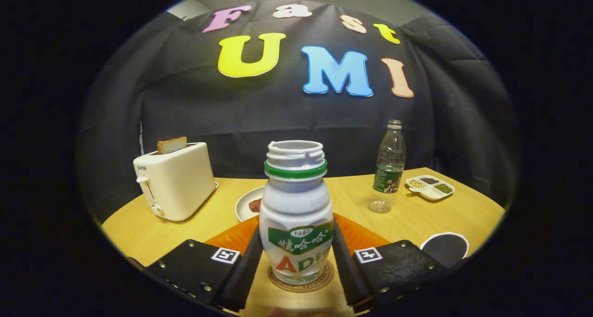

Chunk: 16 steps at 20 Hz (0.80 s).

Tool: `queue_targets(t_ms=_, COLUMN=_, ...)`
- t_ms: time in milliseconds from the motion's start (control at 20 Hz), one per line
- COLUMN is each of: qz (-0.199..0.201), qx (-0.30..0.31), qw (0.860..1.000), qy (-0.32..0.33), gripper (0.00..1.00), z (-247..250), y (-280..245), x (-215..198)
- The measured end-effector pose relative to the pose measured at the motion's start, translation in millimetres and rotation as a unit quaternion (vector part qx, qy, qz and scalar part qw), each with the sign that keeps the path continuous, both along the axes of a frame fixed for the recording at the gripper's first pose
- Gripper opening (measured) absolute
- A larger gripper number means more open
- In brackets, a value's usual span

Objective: Take the bottle from table, then pour the juice into the cup, finally place the bottle on the coaster

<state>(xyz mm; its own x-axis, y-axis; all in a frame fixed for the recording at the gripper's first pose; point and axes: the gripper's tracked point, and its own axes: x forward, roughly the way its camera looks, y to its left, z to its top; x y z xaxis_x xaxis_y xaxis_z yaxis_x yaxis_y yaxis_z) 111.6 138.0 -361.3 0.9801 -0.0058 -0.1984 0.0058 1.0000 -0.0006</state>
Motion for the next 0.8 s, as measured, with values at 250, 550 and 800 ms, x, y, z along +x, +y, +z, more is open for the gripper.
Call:
queue_targets(t_ms=250, qz=0.008, qx=-0.002, qw=0.999, qy=-0.038, gripper=0.98, z=54, y=-1, x=-8)
queue_targets(t_ms=550, qz=0.02, qx=0.001, qw=0.994, qy=-0.112, gripper=0.98, z=196, y=-2, x=-32)
queue_targets(t_ms=800, qz=0.037, qx=-0.019, qw=0.992, qy=-0.119, gripper=0.98, z=286, y=-14, x=-60)
